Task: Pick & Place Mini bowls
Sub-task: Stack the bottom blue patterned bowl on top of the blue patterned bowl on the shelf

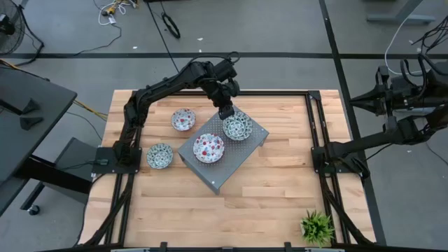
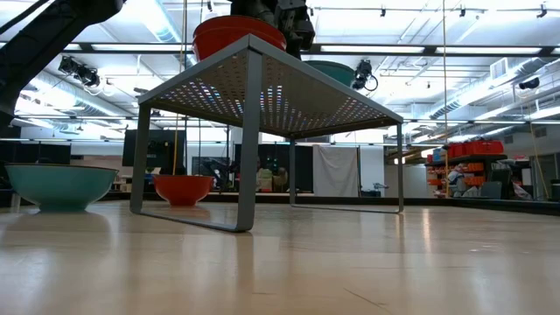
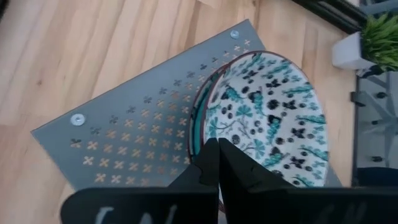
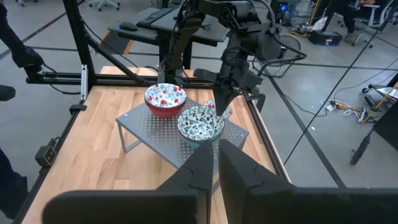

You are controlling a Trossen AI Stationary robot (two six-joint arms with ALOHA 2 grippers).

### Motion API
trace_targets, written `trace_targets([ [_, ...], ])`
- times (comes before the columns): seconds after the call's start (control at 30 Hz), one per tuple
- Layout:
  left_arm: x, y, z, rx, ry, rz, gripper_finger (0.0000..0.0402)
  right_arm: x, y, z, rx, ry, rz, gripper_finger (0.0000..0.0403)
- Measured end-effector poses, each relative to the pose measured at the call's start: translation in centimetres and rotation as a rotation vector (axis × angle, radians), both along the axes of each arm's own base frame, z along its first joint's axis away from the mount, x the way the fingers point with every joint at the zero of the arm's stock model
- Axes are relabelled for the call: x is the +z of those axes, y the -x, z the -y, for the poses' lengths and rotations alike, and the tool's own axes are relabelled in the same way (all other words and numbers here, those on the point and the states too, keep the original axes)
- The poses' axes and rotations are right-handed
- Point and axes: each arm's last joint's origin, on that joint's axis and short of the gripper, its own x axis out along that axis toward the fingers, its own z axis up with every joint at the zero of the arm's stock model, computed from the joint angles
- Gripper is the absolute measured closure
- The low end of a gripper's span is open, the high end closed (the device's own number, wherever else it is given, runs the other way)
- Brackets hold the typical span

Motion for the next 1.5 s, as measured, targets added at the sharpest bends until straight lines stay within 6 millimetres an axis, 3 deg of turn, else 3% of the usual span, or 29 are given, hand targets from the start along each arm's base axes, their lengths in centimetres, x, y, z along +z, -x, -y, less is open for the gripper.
trace_targets([
  [0.73, 0.2, 0.2, 0.9, -0.038, 0.052, -0.006, 0.0401, 0.0, 0.0, 0.0, 0.000, 0.000, 0.000, 0.0376],
  [1.03, 2.3, 1.1, 2.3, -0.003, -0.078, -0.009, 0.0401, 0.0, 0.0, 0.0, 0.000, 0.000, 0.000, 0.0376],
  [1.5, 6.6, 2.4, 2.7, 0.019, -0.238, 0.200, 0.0401, 0.0, 0.0, 0.0, 0.000, 0.000, 0.000, 0.0376],
])
